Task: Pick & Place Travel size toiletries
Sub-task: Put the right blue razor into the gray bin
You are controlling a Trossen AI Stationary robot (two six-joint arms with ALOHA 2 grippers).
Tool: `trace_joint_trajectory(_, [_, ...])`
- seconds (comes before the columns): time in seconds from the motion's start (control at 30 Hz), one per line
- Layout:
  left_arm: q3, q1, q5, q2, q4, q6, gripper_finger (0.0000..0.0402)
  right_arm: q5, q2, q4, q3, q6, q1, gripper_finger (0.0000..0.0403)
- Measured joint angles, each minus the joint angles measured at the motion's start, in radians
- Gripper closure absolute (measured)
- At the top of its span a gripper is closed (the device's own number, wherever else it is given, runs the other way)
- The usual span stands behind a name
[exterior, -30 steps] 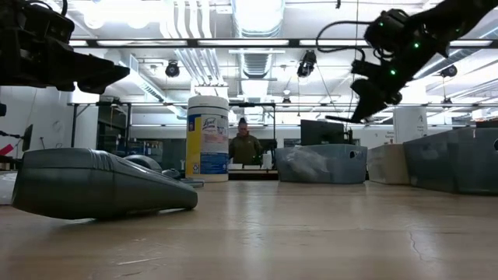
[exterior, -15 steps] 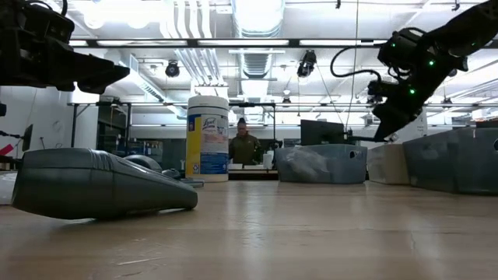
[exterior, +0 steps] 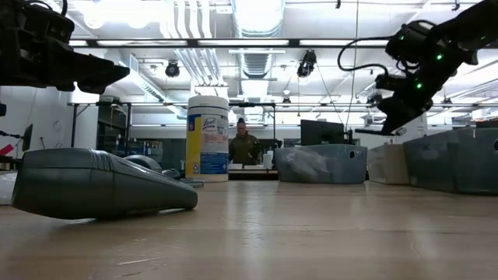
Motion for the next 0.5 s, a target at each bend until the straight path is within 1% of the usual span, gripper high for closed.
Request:
trace_joint_trajectory(0.1, [0.000, 0.000, 0.000, 0.000, 0.000, 0.000, 0.0163, 0.008, -0.040, -0.019, -0.002, 0.012, 0.000, 0.0369])
trace_joint_trajectory(0.17, [0.000, 0.000, 0.000, 0.000, 0.000, 0.000, 0.0163, 0.034, -0.060, -0.023, -0.008, 0.042, 0.001, 0.0365])
trace_joint_trajectory(0.27, [0.000, 0.000, 0.000, 0.000, 0.000, 0.000, 0.0163, 0.072, -0.078, -0.030, -0.015, 0.156, 0.000, 0.0358])
trace_joint_trajectory(0.4, [0.000, 0.000, 0.000, 0.000, 0.000, 0.000, 0.0163, 0.074, -0.074, -0.079, -0.015, 0.335, 0.001, 0.0351])
trace_joint_trajectory(0.5, [0.000, 0.000, 0.000, 0.000, 0.000, 0.000, 0.0163, 0.074, -0.065, -0.110, -0.017, 0.426, 0.001, 0.0351])
